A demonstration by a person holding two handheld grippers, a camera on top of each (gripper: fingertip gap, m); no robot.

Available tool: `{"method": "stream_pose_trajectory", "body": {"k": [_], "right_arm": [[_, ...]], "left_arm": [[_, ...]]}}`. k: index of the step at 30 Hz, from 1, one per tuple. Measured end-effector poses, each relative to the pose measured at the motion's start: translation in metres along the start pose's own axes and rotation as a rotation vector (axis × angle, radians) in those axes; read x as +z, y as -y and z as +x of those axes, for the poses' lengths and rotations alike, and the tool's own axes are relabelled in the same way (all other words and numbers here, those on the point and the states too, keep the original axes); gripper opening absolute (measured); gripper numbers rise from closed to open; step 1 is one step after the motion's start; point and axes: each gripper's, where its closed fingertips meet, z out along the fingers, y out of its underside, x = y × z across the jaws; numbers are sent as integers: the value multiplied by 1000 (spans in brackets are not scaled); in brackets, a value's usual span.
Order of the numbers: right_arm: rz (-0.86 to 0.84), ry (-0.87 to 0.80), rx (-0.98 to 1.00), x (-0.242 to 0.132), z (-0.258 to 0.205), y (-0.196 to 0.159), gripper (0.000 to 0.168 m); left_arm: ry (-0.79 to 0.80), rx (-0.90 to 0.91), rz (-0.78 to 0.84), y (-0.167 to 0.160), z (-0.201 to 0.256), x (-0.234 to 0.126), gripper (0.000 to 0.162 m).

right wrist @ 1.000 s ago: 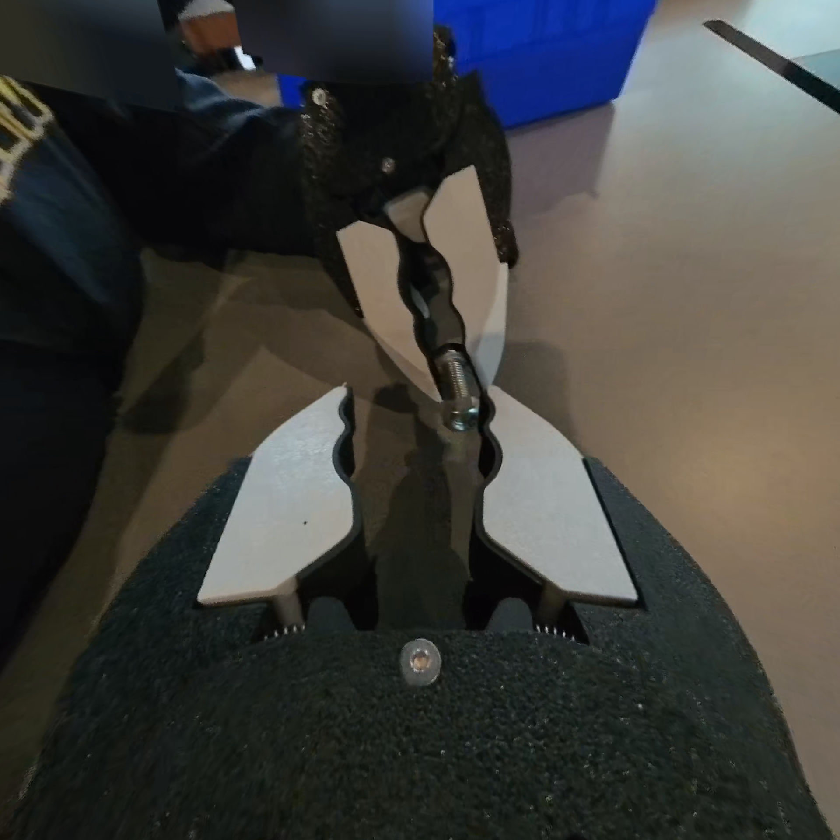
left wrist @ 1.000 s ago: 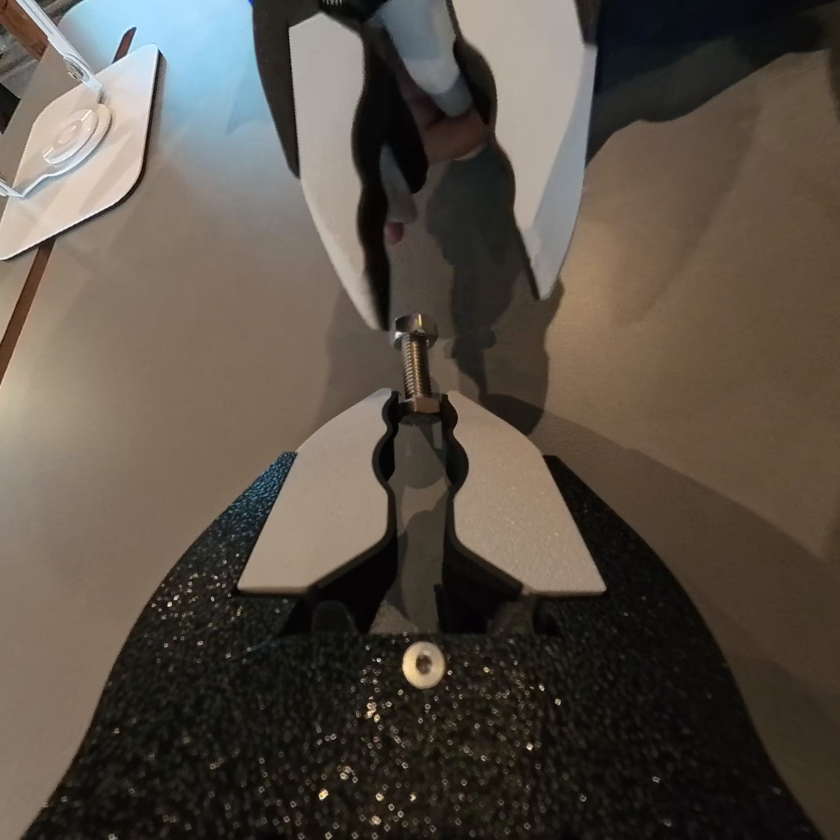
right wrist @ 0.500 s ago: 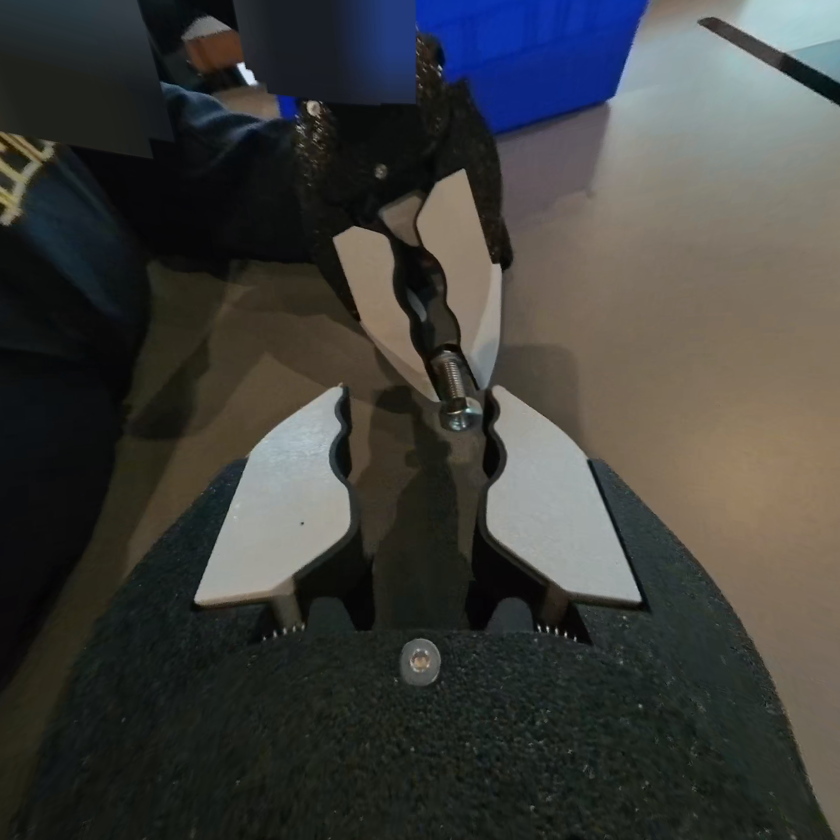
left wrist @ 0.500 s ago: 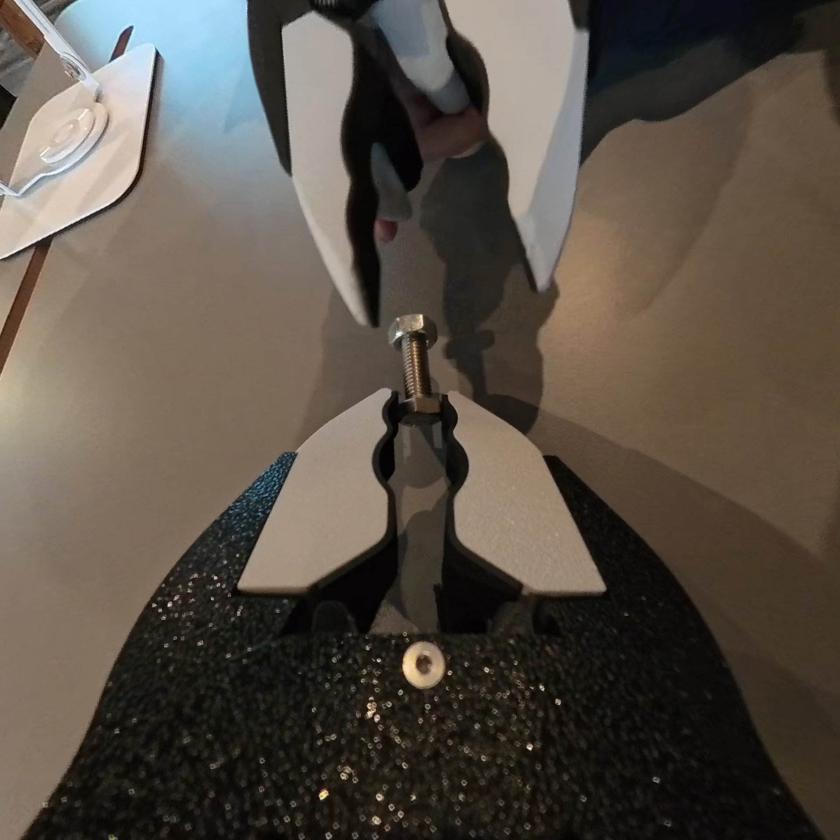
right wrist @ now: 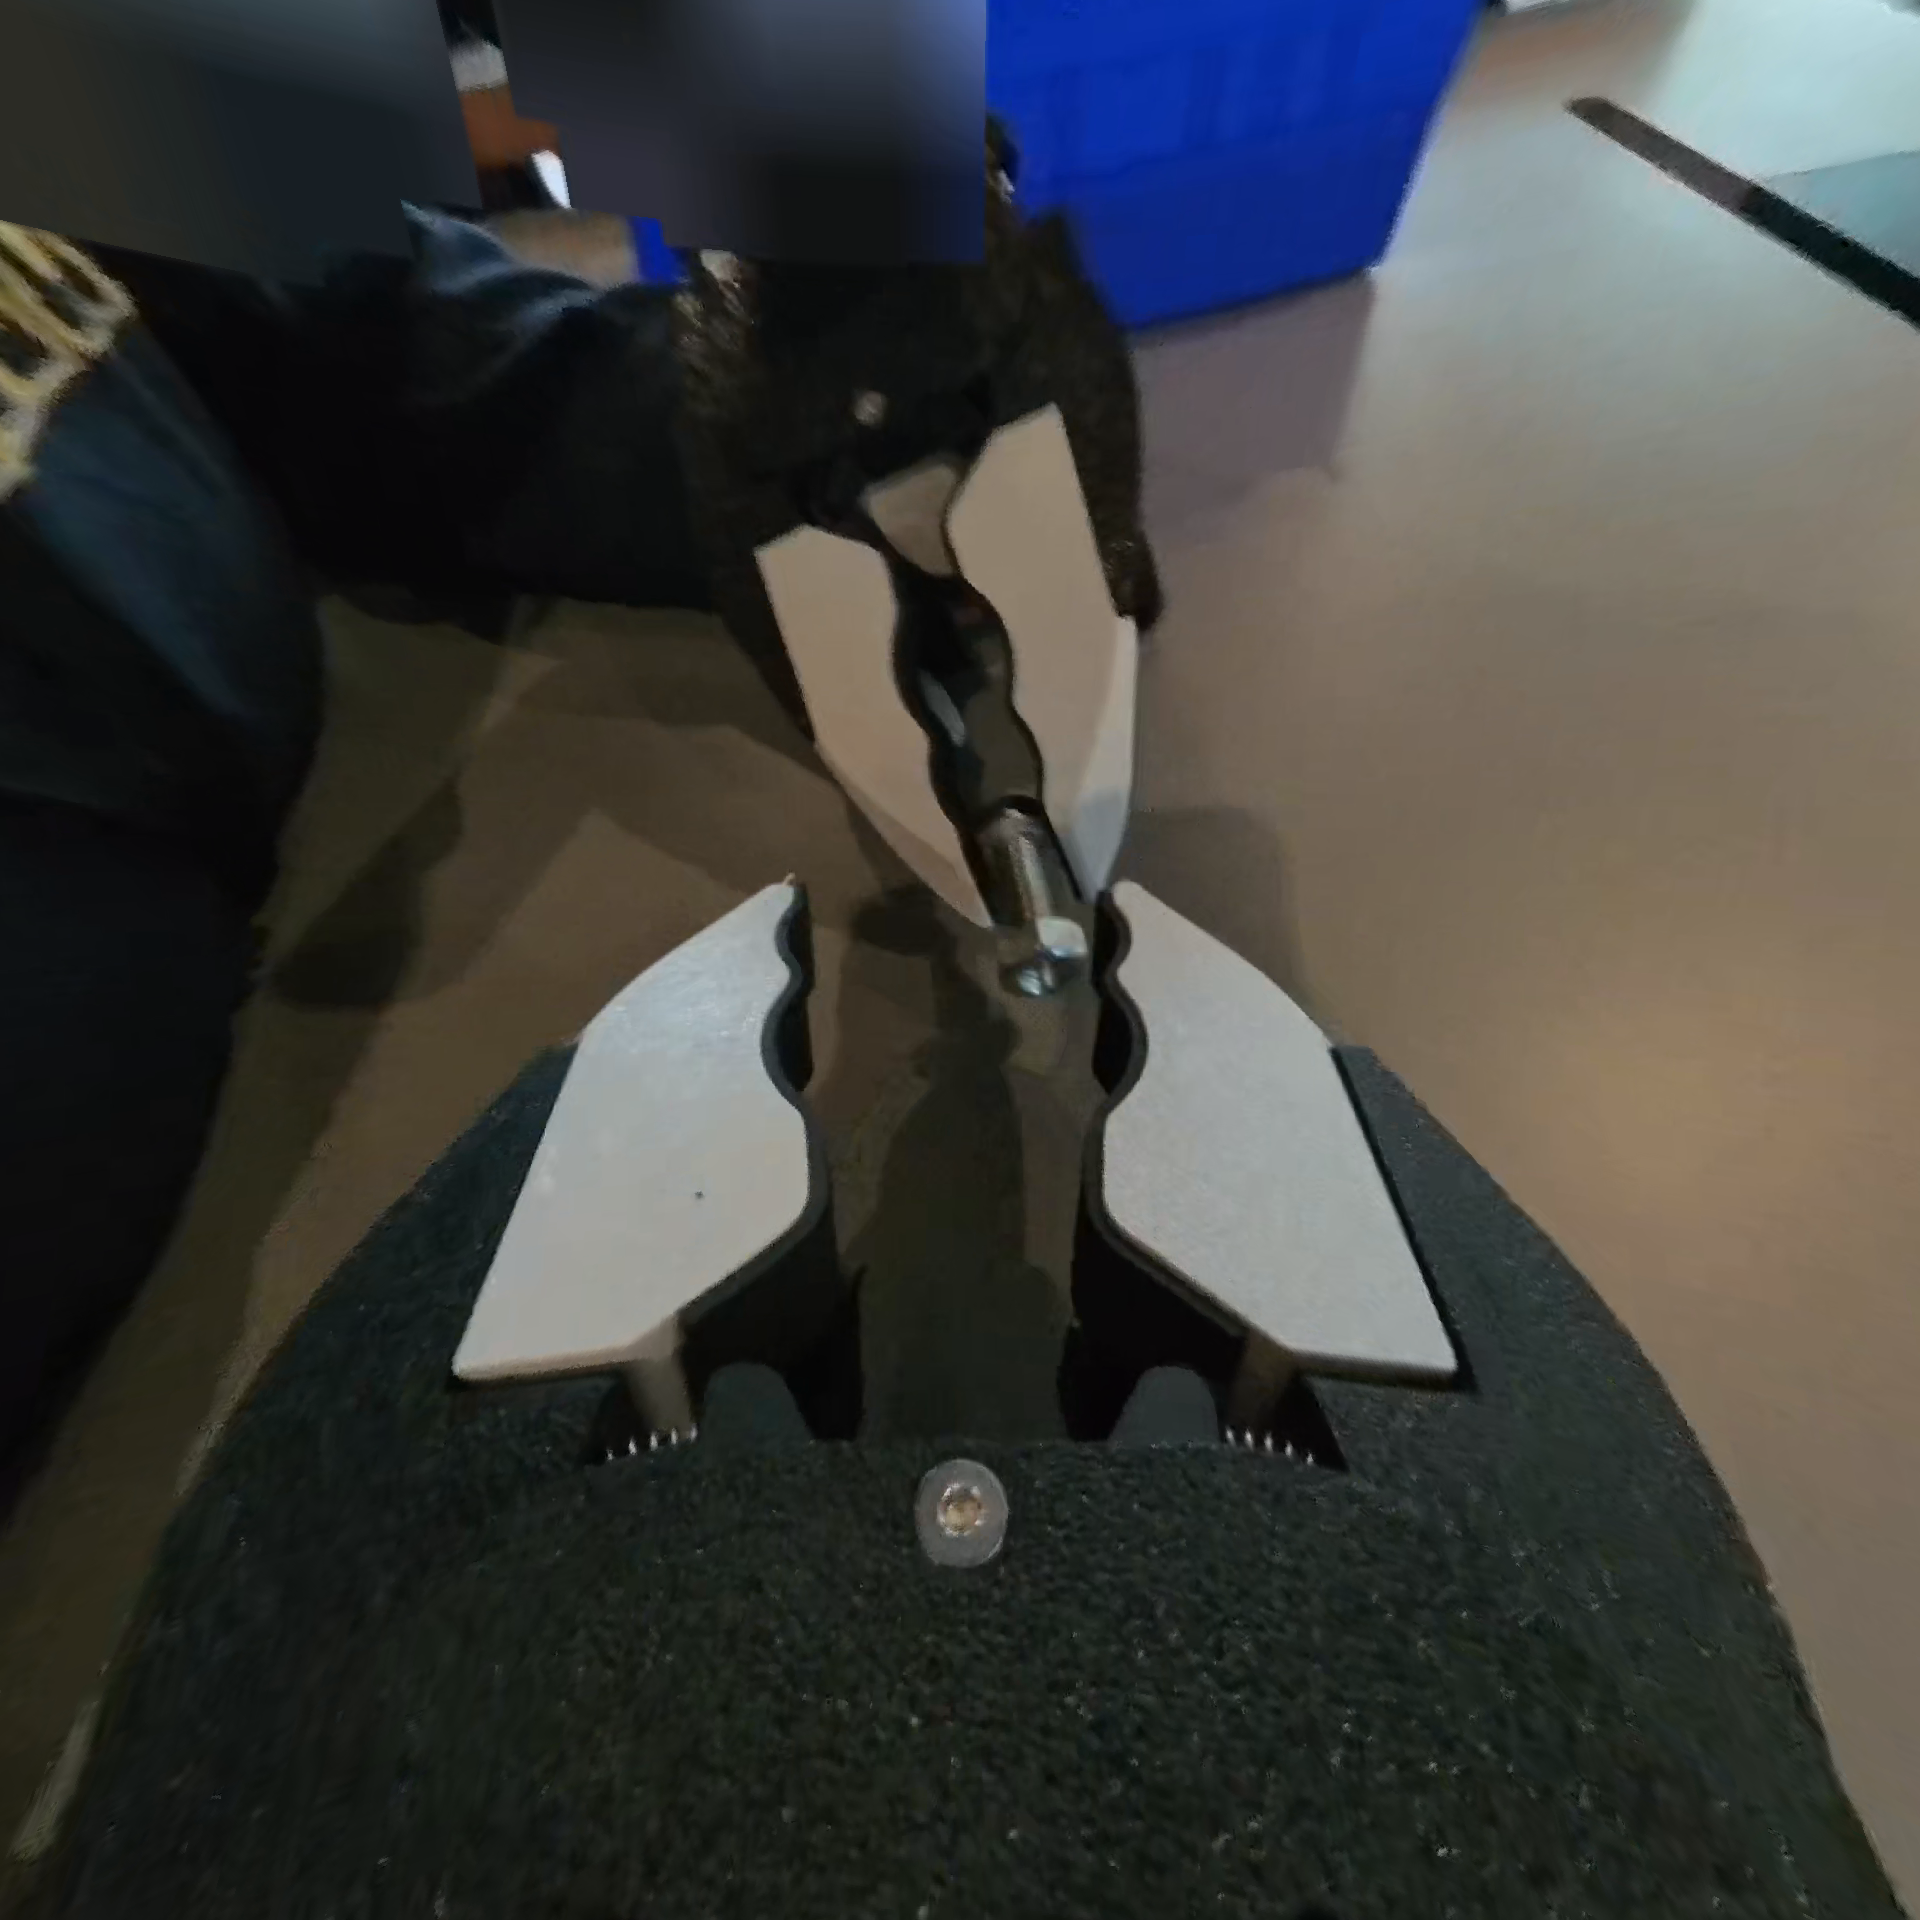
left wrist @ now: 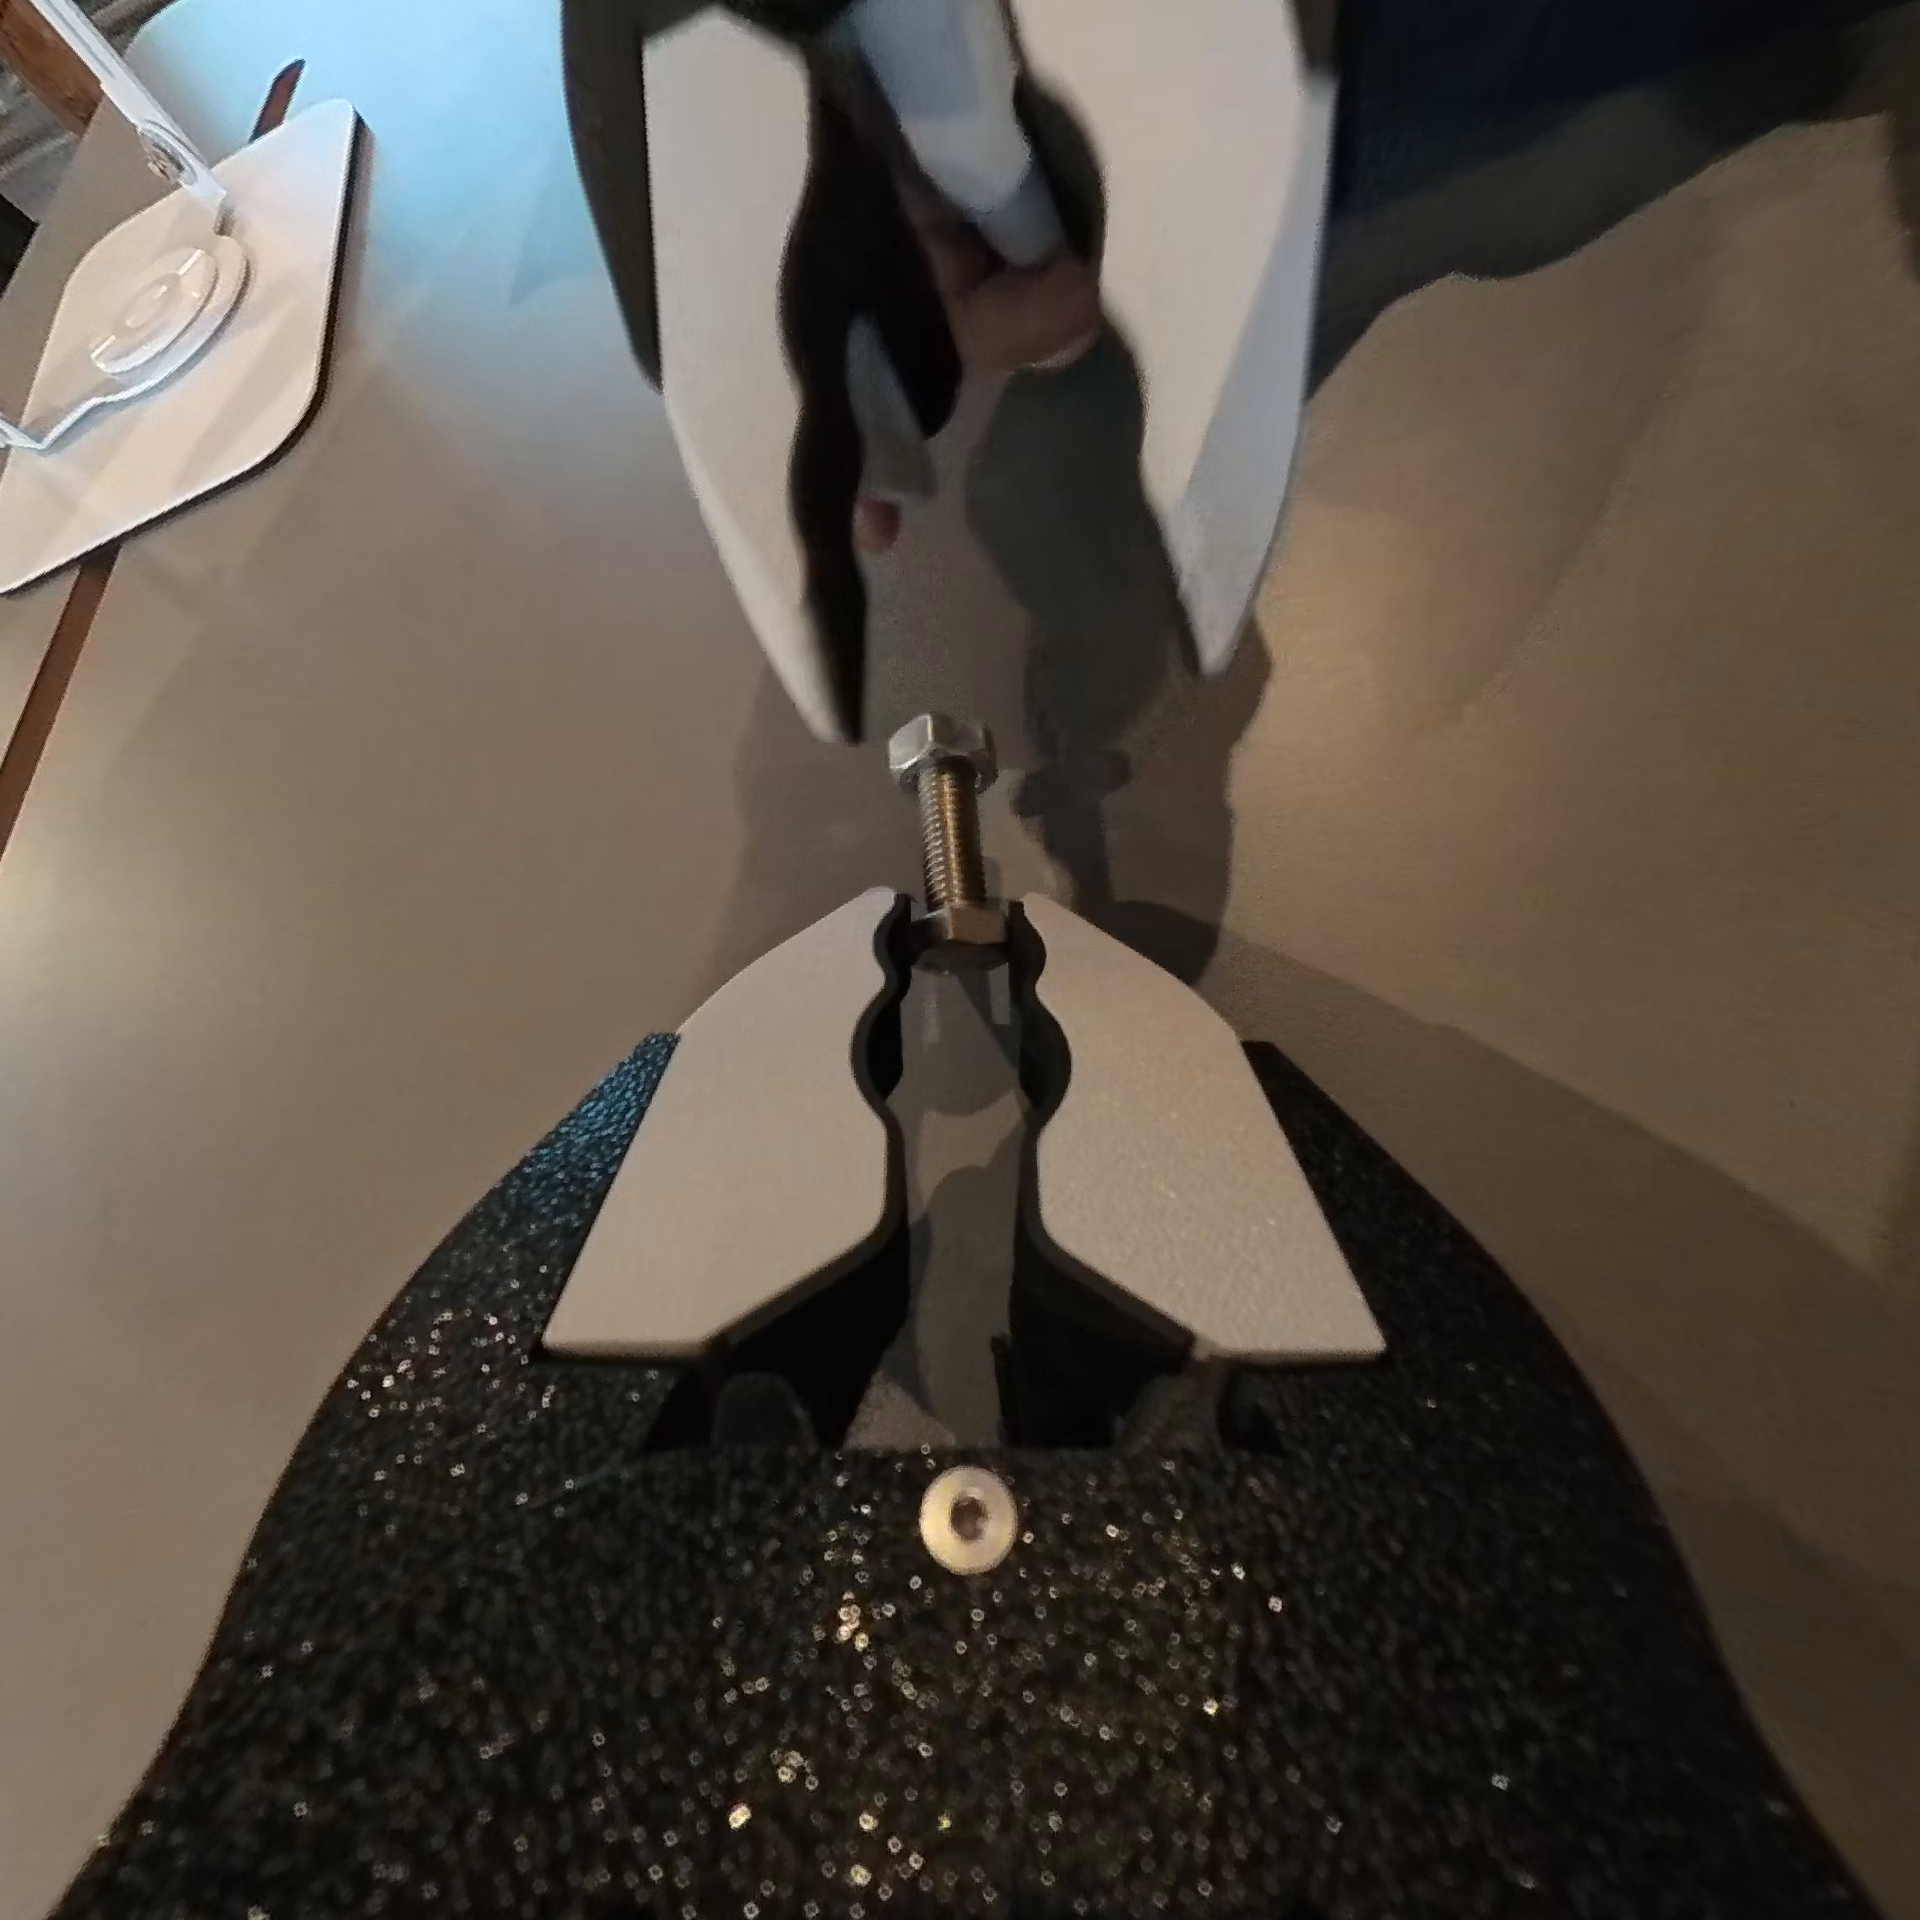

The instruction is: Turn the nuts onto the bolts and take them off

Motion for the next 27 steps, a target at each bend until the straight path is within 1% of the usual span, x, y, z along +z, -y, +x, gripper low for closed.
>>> {"method": "stream_pose_trajectory", "body": {"k": [2,5,8,10,12,13,16,17,21,24,25,26,27], "right_arm": [[-84,-26,11,6,4,-12,57],[-166,-46,-14,12,3,-22,60],[-127,-21,-35,14,-3,-15,60],[-38,14,-85,8,-10,-1,51],[74,51,-73,-1,-16,16,42],[75,31,-51,-4,-11,17,42],[-26,-66,-30,-4,7,0,45],[-58,-75,-22,-2,9,-5,46],[-135,-59,10,8,7,-16,54],[-117,-39,-49,9,-1,-11,55],[-103,-35,-86,7,-4,-8,52],[-79,2,-117,4,-11,-3,41],[-52,20,-125,1,-15,2,37]], "left_arm": [[0,0,0,0,0,0,17],[0,0,0,0,0,0,17],[-1,2,1,0,0,0,17],[0,2,1,0,0,0,17],[-4,-3,-1,0,0,0,17],[-2,-1,0,0,0,0,17],[-3,-1,0,0,0,0,17],[-2,-1,0,0,0,0,17],[-2,0,0,0,0,0,17],[-2,1,1,0,0,0,17],[-2,1,1,0,0,0,17],[-2,-1,0,0,0,1,17],[-3,-2,0,0,-1,1,17]]}}
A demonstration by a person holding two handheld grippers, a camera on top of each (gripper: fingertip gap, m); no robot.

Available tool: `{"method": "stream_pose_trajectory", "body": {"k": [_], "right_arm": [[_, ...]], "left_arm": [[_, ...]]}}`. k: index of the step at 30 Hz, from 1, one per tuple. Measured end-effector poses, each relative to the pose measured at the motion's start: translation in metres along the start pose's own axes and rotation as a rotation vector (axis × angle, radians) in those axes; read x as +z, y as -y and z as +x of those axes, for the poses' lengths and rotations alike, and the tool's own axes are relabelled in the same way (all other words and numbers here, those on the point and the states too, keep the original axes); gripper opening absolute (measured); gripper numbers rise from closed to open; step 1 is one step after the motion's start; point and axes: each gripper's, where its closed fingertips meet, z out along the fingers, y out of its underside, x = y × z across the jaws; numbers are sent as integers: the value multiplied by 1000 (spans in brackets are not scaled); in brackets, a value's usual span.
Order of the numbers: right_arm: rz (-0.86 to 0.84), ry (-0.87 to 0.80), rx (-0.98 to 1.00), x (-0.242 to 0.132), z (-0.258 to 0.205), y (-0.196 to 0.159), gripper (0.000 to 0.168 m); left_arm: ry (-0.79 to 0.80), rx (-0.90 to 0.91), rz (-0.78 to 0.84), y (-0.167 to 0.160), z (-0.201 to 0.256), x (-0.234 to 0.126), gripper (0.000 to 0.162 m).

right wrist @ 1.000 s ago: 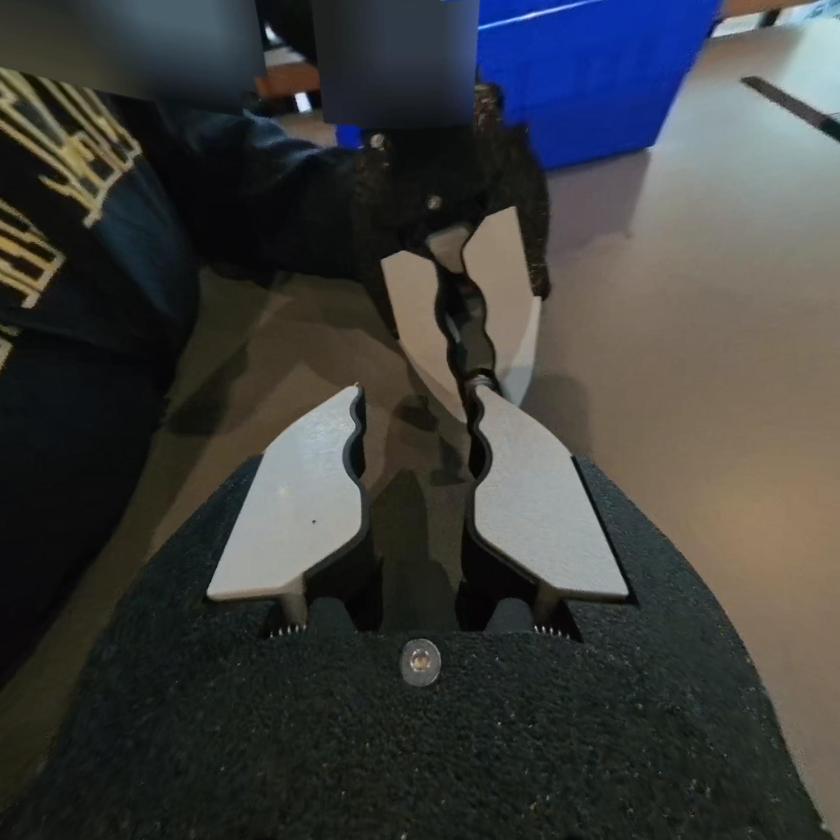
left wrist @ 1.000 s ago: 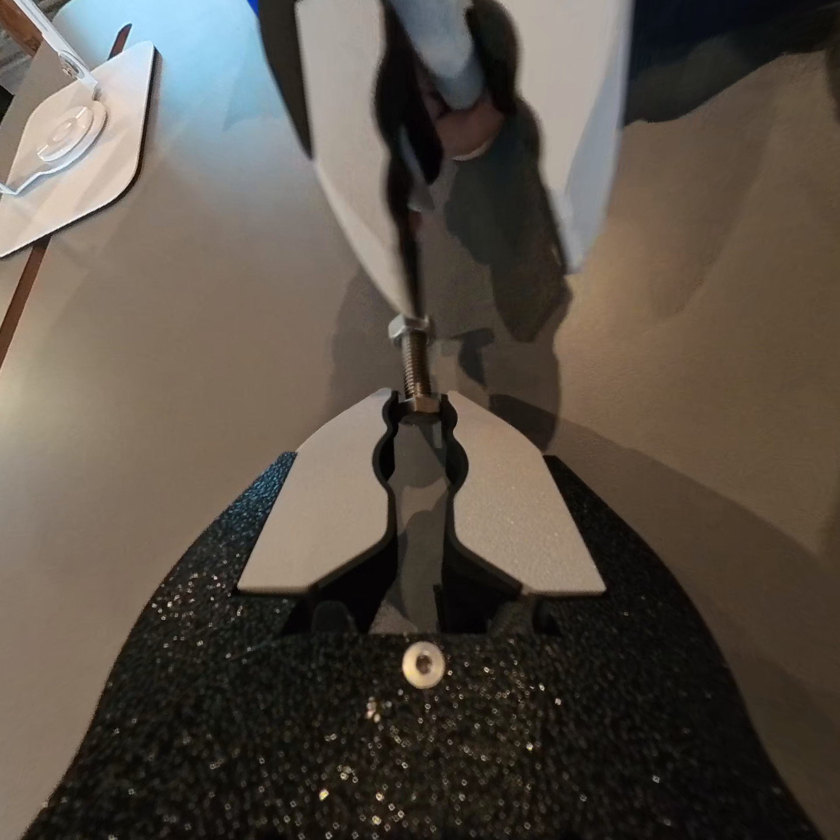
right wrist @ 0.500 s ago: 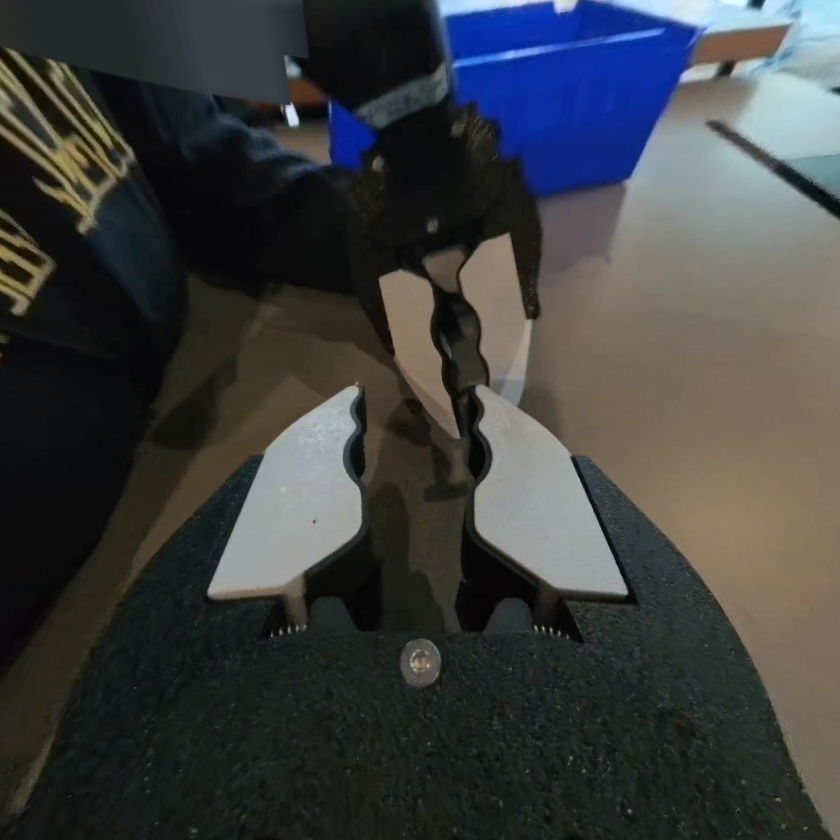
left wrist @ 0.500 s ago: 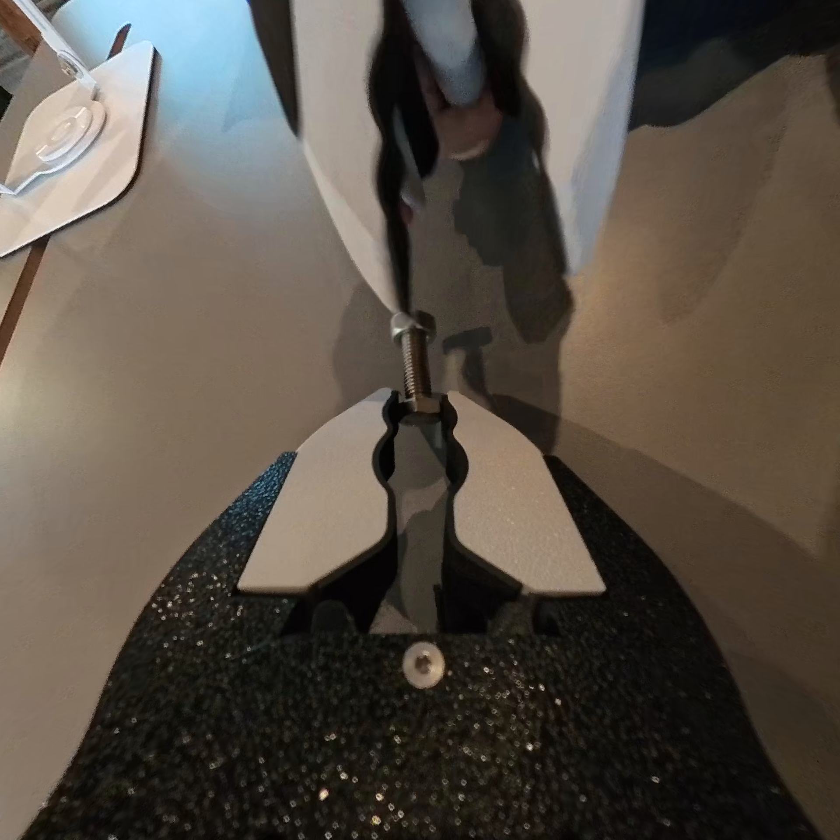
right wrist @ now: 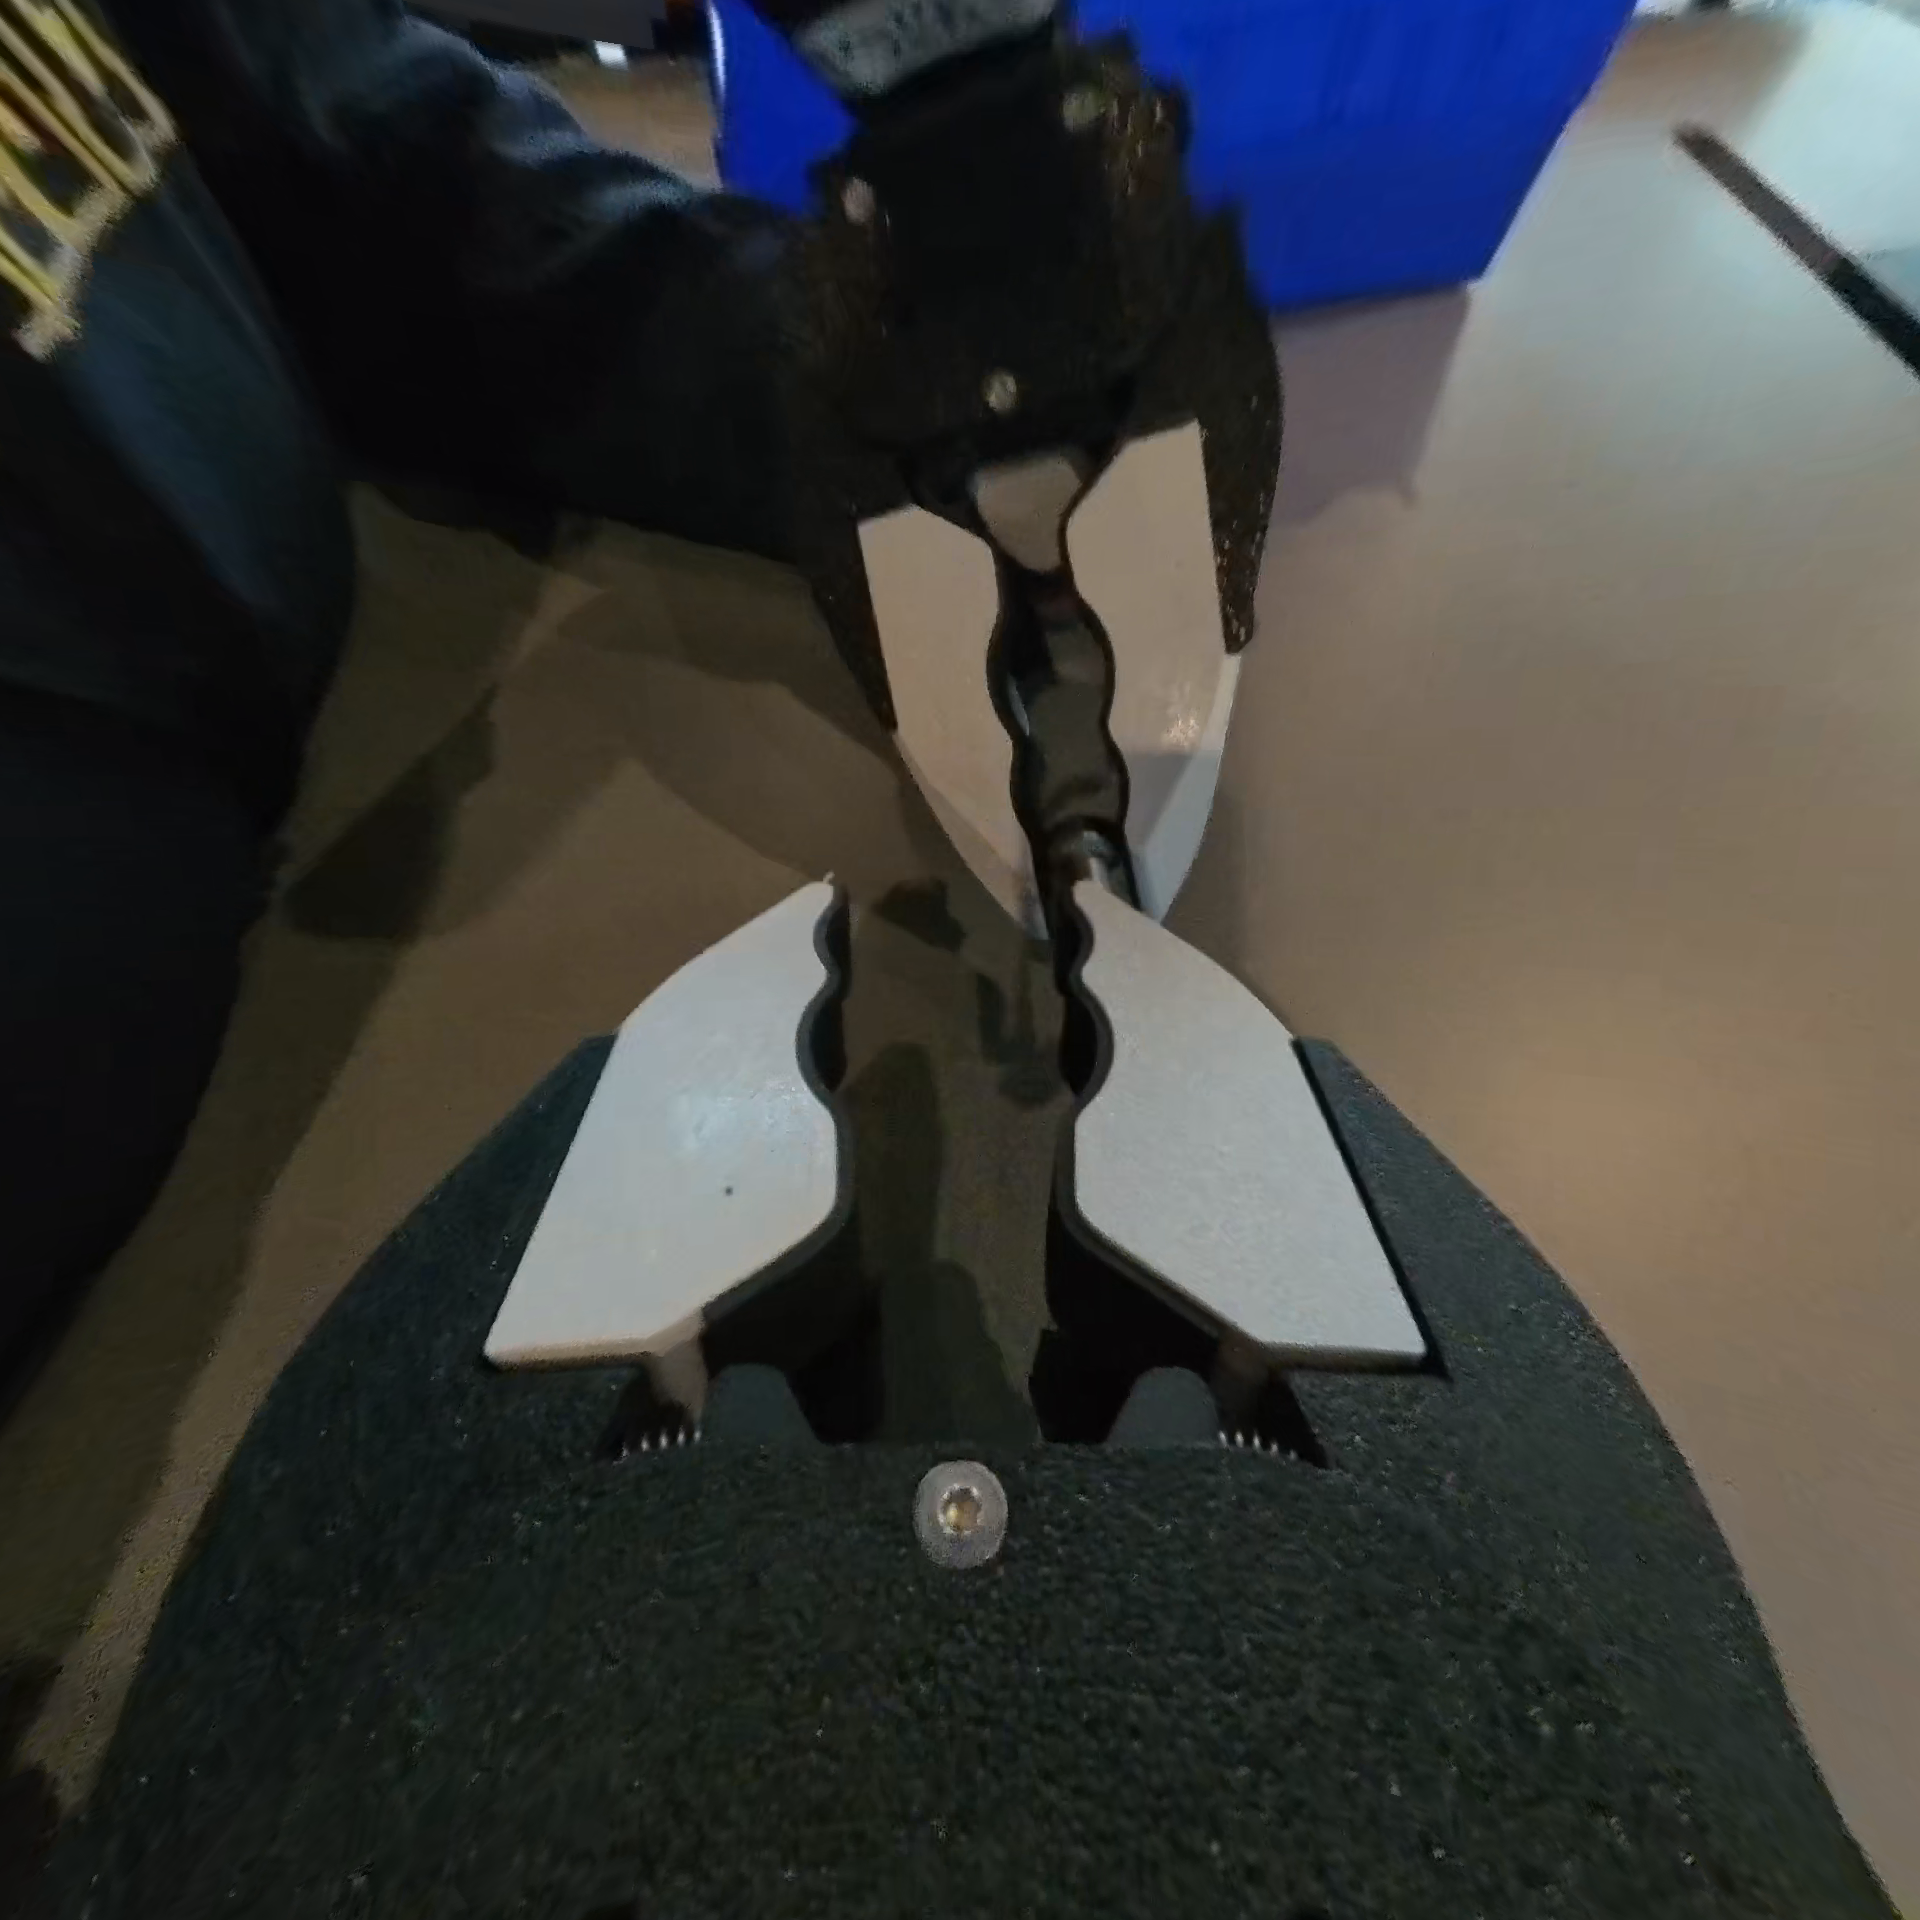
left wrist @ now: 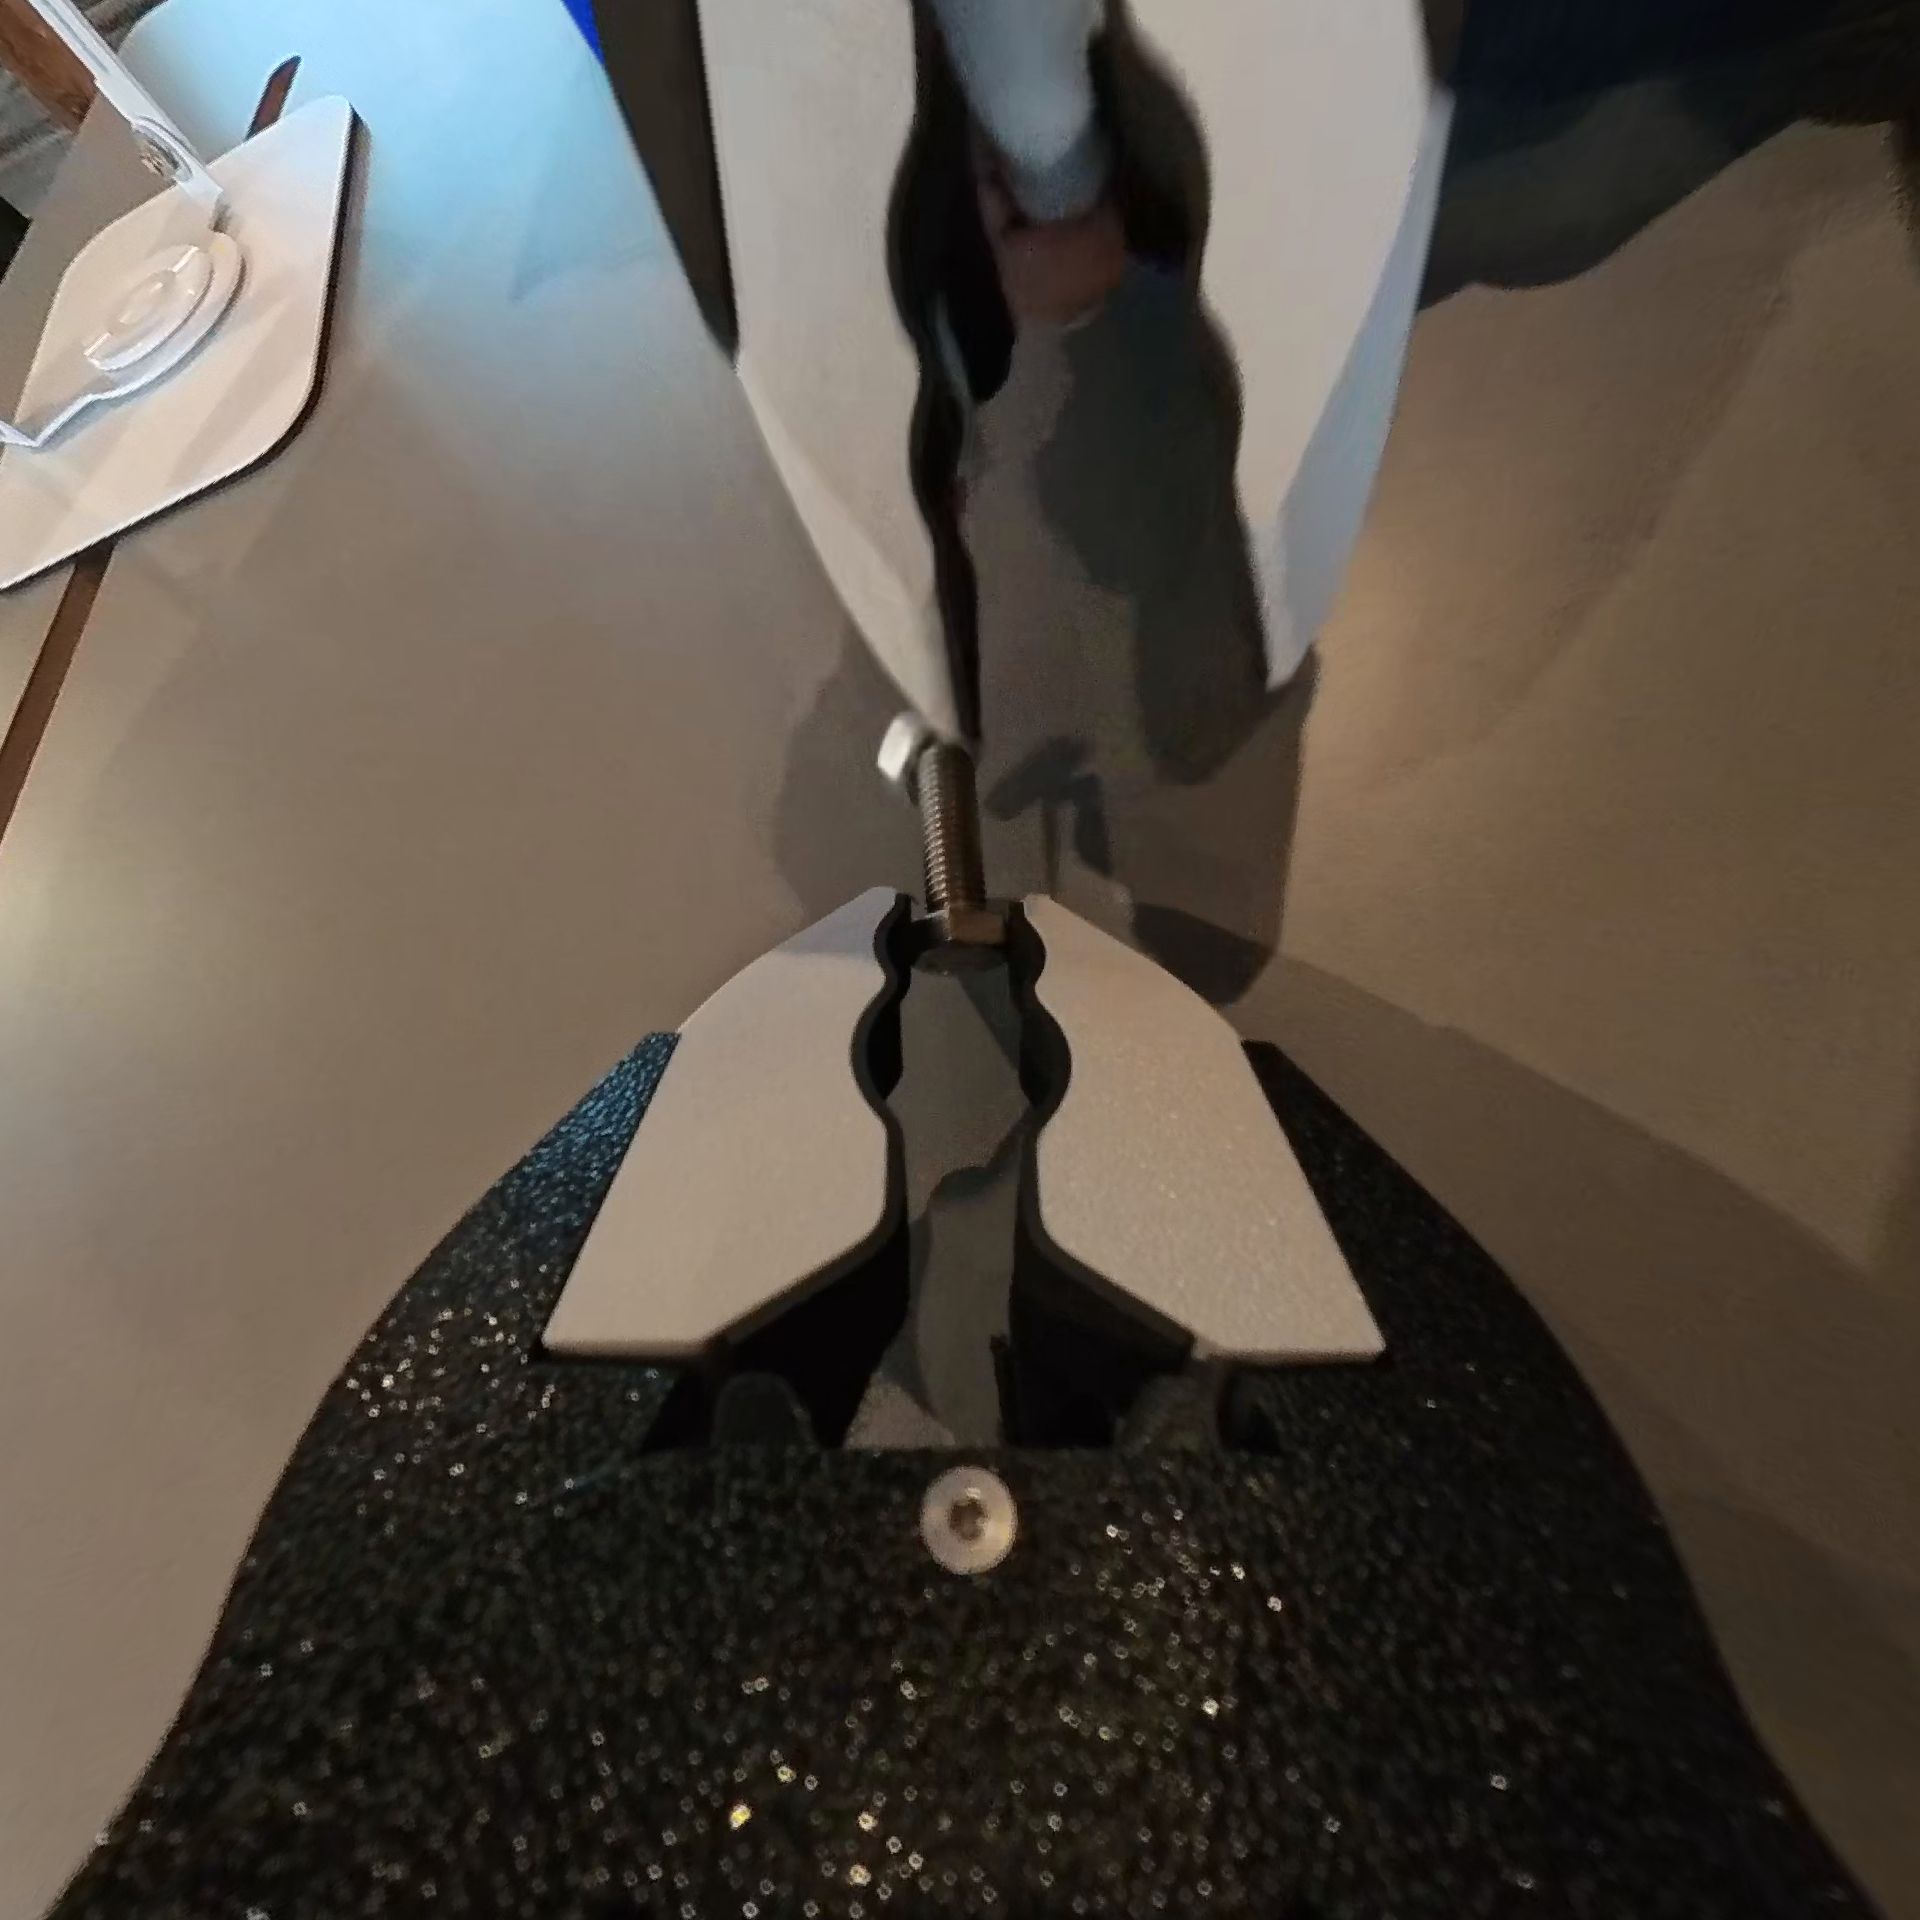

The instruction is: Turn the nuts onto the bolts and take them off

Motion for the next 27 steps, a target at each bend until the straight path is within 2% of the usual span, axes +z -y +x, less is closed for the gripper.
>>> {"method": "stream_pose_trajectory", "body": {"k": [3,6,13,18,21,27], "right_arm": [[-7,-65,17,-4,11,-1,45],[-89,-138,25,0,23,-16,50],[-159,-201,65,-9,38,-33,45],[-194,-348,95,-28,56,-40,40],[-251,-336,140,-30,52,-53,35],[-246,-301,187,-22,50,-57,31]], "left_arm": [[1,2,0,0,0,0,17],[1,2,0,0,0,0,17],[1,1,0,0,0,0,17],[5,4,2,0,-1,0,17],[9,7,3,0,-1,0,17],[12,9,4,0,-1,0,17]]}}
